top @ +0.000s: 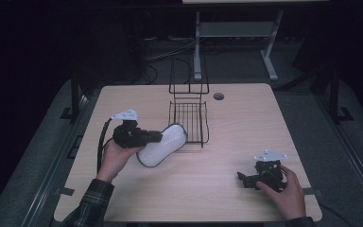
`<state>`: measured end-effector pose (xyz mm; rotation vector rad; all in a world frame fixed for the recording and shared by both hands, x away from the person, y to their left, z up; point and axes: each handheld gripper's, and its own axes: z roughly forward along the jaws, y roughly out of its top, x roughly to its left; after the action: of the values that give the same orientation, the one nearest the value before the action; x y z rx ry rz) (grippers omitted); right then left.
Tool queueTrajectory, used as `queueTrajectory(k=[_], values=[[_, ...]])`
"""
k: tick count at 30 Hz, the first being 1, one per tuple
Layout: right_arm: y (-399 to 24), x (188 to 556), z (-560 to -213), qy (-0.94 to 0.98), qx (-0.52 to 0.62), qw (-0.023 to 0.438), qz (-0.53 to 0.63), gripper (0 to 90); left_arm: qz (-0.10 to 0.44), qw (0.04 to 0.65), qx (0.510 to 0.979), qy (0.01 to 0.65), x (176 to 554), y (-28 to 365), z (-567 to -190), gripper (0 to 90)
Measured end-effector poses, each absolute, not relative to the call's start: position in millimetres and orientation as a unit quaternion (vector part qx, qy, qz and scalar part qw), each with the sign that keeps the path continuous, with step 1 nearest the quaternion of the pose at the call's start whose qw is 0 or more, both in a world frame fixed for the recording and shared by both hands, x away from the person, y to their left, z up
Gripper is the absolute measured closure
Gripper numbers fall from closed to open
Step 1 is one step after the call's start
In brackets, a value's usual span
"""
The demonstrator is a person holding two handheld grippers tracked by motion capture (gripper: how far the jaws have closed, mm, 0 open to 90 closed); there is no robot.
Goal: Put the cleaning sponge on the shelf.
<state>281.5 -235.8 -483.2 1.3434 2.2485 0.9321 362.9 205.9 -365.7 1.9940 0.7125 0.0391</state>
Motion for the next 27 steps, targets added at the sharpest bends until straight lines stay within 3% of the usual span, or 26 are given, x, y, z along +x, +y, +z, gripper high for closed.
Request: queueTrajectory(k=[27], values=[[-235.7, 281.6, -483.2, 0.795, 0.476, 0.179, 0.33, 0.0, 0.042, 0.489, 0.82, 0.294, 424.4, 181.1, -352.9, 77.8]])
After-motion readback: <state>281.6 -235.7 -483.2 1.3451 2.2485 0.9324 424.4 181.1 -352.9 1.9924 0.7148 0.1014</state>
